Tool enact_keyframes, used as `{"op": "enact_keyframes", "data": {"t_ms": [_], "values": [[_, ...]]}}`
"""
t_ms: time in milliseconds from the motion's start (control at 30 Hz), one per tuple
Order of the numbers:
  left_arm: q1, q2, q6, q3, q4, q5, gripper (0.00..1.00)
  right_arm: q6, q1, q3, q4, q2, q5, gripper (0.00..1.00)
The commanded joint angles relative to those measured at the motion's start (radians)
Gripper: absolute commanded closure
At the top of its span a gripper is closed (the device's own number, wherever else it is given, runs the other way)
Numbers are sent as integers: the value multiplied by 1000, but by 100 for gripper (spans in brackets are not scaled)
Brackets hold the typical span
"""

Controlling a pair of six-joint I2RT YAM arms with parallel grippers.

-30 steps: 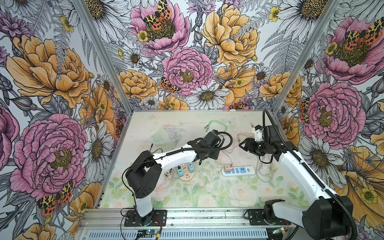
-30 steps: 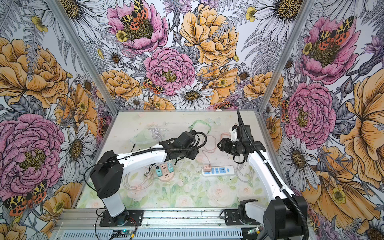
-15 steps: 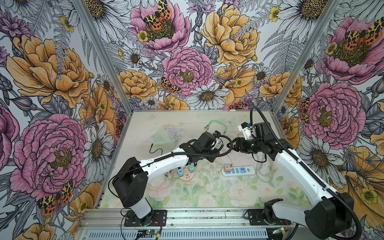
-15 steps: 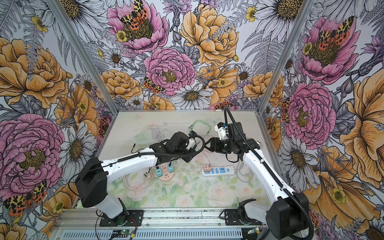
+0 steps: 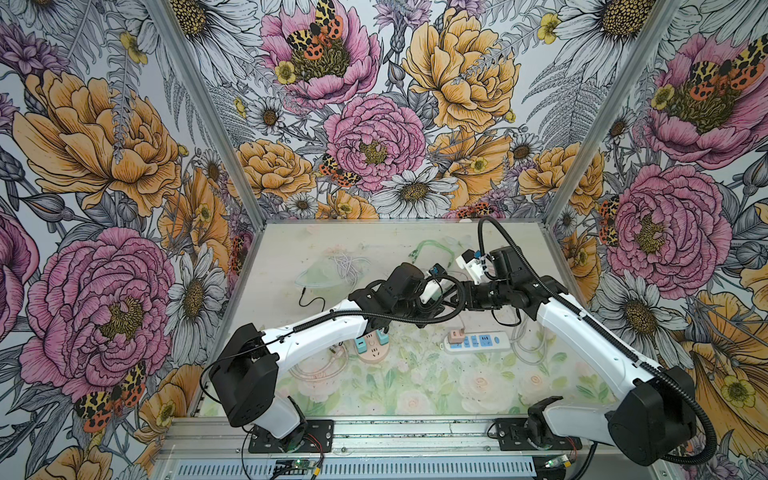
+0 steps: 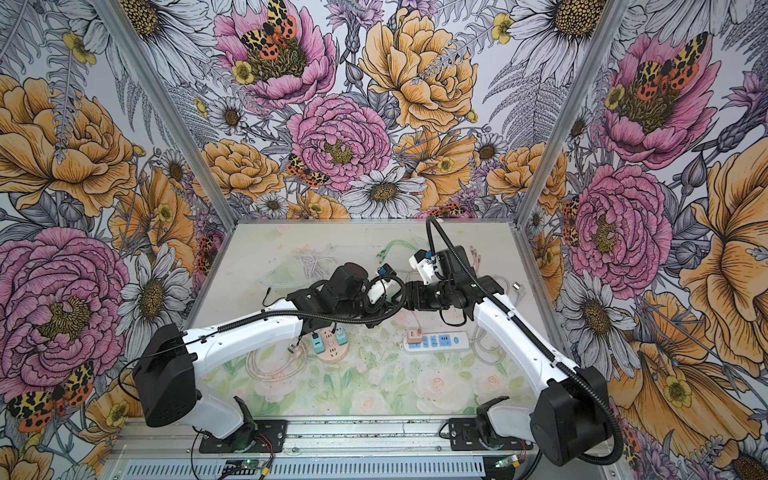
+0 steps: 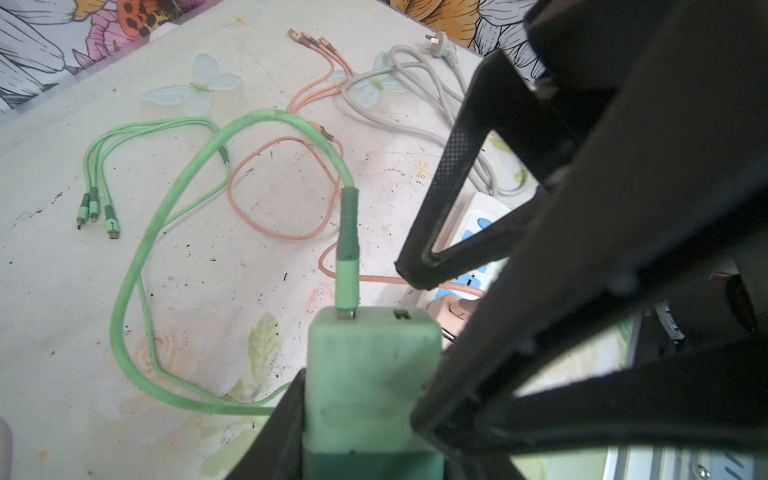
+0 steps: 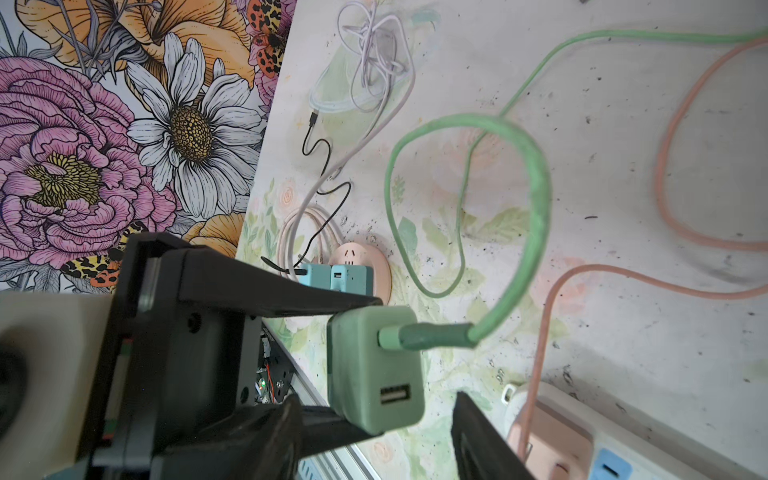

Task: Insert the plug
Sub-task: 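Lift the green charger with the left while the right gripper approaches it, then close the right gripper on the green charger while the left gripper opens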

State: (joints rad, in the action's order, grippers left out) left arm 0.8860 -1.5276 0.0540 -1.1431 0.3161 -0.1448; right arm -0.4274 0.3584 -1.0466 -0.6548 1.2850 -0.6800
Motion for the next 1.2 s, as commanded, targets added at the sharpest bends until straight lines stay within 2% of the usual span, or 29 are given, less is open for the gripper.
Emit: {"op": "enact_keyframes", "data": {"t_ms": [0,267,467,533,733,800,833,867,933,1167], "values": [[2,53,55,22,-38,-69,78,16,8,-9,23,16,-19,42],[-1,98,85,79,-121,-84,77,3,30,-12,40,33,-38,46],[-5,79,92,81,-175,-87,77,-14,45,-10,61,40,-66,50],[-9,72,96,82,-196,-89,77,-16,48,-12,64,47,-74,54],[-20,65,106,82,-226,-108,77,-20,49,-10,64,55,-81,78],[-27,64,102,80,-234,-96,72,-18,48,-10,62,57,-81,92],[-30,64,97,79,-240,-84,64,-19,49,-13,63,57,-76,98],[-34,64,90,80,-246,-71,59,-18,48,-14,60,56,-68,100],[-43,71,76,84,-253,-60,54,-16,49,-19,60,50,-44,100],[-62,141,7,147,-260,1,48,38,36,-85,9,8,3,100]]}}
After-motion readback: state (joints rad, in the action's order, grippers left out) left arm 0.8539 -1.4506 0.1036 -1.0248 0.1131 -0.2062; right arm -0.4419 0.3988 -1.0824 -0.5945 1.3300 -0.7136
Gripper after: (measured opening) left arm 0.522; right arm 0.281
